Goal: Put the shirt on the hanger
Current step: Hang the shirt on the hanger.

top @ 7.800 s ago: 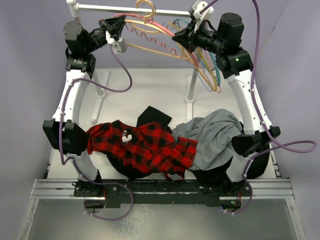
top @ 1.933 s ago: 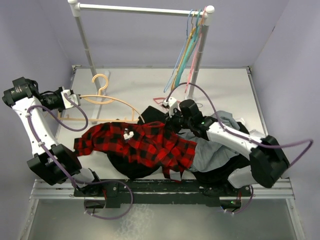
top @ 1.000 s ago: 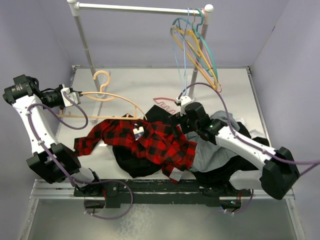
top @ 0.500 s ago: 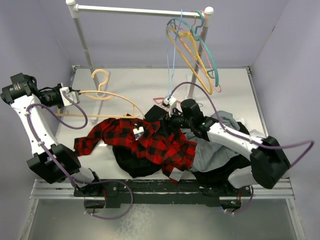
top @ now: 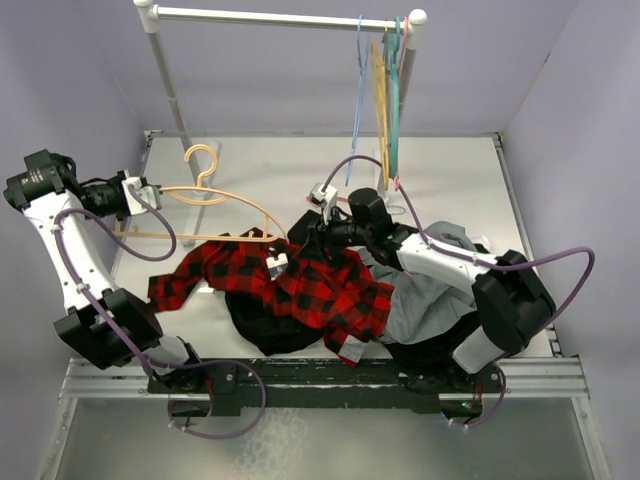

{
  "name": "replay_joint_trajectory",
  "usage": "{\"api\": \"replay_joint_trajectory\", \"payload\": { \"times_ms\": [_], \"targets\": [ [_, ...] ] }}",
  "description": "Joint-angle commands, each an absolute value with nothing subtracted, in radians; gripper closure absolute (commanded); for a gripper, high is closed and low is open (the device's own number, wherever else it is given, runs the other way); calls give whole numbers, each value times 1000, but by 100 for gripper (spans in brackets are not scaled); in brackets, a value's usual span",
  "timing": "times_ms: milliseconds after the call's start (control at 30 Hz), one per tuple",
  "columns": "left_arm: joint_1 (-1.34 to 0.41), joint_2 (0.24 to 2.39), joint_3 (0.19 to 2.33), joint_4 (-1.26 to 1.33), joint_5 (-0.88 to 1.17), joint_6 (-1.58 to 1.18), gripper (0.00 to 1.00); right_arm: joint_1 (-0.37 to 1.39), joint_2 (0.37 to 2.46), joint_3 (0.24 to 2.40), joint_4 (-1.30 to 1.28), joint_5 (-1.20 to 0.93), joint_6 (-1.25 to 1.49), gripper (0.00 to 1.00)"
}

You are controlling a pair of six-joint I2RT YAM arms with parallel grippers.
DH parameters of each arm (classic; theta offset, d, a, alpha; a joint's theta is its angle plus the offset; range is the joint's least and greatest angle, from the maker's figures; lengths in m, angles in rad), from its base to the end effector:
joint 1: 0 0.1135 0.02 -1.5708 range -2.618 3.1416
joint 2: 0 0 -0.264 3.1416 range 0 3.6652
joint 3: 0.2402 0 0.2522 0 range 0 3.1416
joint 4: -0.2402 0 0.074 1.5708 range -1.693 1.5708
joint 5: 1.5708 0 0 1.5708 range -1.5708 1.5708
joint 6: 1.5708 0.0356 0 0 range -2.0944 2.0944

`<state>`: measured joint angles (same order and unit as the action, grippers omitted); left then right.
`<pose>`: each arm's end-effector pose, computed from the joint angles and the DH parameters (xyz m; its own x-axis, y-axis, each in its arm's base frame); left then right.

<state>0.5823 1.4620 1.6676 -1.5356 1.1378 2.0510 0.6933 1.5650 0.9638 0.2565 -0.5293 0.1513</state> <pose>0.2183 0.1050 0.3983 0.3304 0.6631 -0.6717 0.7424 0.2568 0.6187 0.2600 0.2394 0.2530 -0.3952 -0.1592 -0.9047 -0.8675 0.3886 0.3105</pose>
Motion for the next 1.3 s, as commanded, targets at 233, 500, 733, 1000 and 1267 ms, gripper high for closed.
{"api": "replay_joint_trajectory", "payload": {
  "times_ms": [233,500,733,1000,1267],
  "targets": [
    [591,1429,1645,-1549,1141,2474,100,692,1642,1044,336,-603,143,51],
    [590,1421,1626,-1550,1140,2480,100,692,1644,1055,307,-616,121,80],
    [589,1391,1583,-1550,1137,2488,100,693,1617,1070,287,-602,105,91],
    [581,1380,1546,-1551,1129,2515,100,690,1584,1113,235,-584,67,97],
    [554,1387,1522,-1549,1201,2532,100,691,1549,1169,207,-598,58,100]
  ]
}}
